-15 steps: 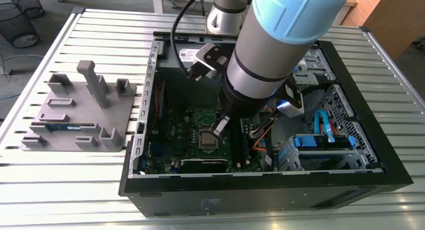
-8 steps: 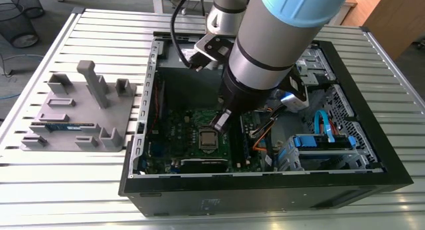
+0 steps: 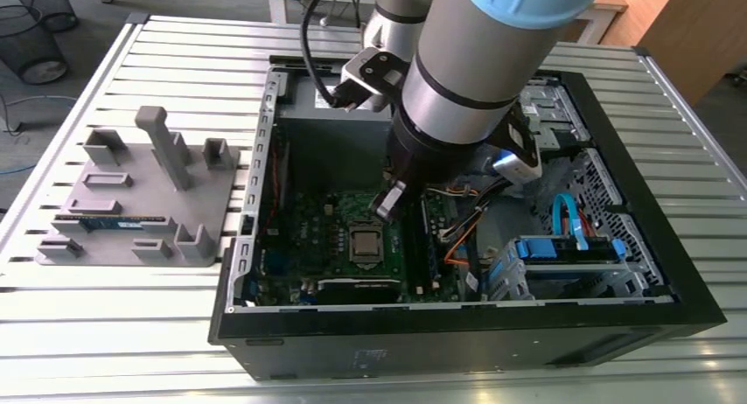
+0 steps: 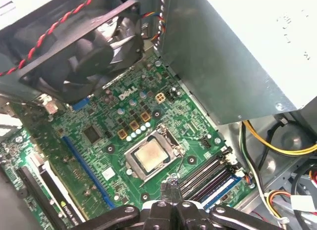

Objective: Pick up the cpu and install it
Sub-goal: 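Install the first cpu locking lever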

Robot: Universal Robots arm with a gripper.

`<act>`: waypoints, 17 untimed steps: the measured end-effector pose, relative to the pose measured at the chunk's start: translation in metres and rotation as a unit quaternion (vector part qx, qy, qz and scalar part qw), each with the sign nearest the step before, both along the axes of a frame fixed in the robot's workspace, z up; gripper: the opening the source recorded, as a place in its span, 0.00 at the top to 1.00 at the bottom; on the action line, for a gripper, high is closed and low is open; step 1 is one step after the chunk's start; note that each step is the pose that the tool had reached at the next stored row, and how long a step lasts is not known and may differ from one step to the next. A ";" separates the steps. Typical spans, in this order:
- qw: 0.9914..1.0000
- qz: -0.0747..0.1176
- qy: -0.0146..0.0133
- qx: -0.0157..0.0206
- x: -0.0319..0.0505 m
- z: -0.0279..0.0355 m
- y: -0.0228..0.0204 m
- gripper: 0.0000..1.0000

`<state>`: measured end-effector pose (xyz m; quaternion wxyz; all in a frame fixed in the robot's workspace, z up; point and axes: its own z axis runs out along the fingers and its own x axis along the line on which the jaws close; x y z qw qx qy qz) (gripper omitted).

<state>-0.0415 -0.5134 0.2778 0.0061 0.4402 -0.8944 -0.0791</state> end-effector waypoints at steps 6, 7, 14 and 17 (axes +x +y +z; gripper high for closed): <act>1.000 -0.014 0.000 -0.003 -0.0001 -0.0004 0.0036 0.89; 1.000 -0.015 0.000 -0.003 0.0000 -0.0004 0.0047 0.89; 1.000 -0.015 0.000 -0.003 0.0000 -0.0008 0.0082 0.89; 1.000 -0.017 0.000 -0.003 -0.0001 -0.0029 0.0103 0.89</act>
